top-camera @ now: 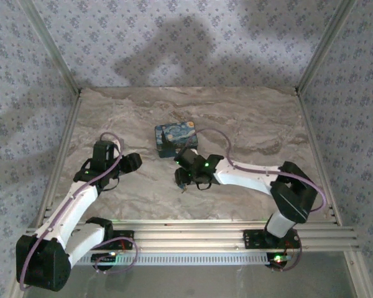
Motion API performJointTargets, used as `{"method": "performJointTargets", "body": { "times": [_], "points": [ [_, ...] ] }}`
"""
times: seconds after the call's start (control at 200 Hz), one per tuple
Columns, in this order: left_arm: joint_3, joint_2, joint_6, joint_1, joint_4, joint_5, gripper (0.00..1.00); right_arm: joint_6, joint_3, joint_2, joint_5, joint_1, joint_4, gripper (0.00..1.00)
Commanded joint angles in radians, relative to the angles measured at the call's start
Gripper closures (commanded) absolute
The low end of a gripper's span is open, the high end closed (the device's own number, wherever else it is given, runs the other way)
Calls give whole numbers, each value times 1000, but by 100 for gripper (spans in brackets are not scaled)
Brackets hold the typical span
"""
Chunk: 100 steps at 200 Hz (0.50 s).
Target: Unlock the padlock with the key
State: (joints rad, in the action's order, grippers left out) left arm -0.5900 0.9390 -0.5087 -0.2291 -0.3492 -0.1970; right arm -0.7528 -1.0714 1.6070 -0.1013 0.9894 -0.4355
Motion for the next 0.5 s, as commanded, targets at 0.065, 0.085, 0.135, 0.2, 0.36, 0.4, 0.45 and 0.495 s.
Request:
{"method": "performJointTargets", "body": {
  "times": [0.065, 0.085, 0.135, 0.2, 0.36, 0.4, 0.45, 0.495],
  "points": [
    [-47, 6, 43, 5, -47, 7, 37, 5, 7, -136, -94, -31, -74, 40],
    [-51, 6, 46, 5, -50, 12, 36, 11, 7, -150, -102, -36, -83, 39],
    [-65, 7, 56, 7, -59, 22, 26, 37, 8, -185, -127, -52, -107, 35],
    [-85, 7, 78, 10, -70, 21, 15, 72, 10, -235, -174, -73, -141, 26],
    [-162, 16, 130, 30, -107, 62, 2, 192, 48, -386, -296, -152, -189, 0],
    [-199, 29, 152, 35, -128, 98, 2, 253, 77, -429, -337, -175, -171, 0],
    [-259, 50, 191, 37, -163, 161, 2, 324, 117, -481, -402, -211, -115, 0],
    [-316, 73, 233, 37, -190, 226, 2, 377, 157, -528, -451, -252, -72, 0]
  ]
}}
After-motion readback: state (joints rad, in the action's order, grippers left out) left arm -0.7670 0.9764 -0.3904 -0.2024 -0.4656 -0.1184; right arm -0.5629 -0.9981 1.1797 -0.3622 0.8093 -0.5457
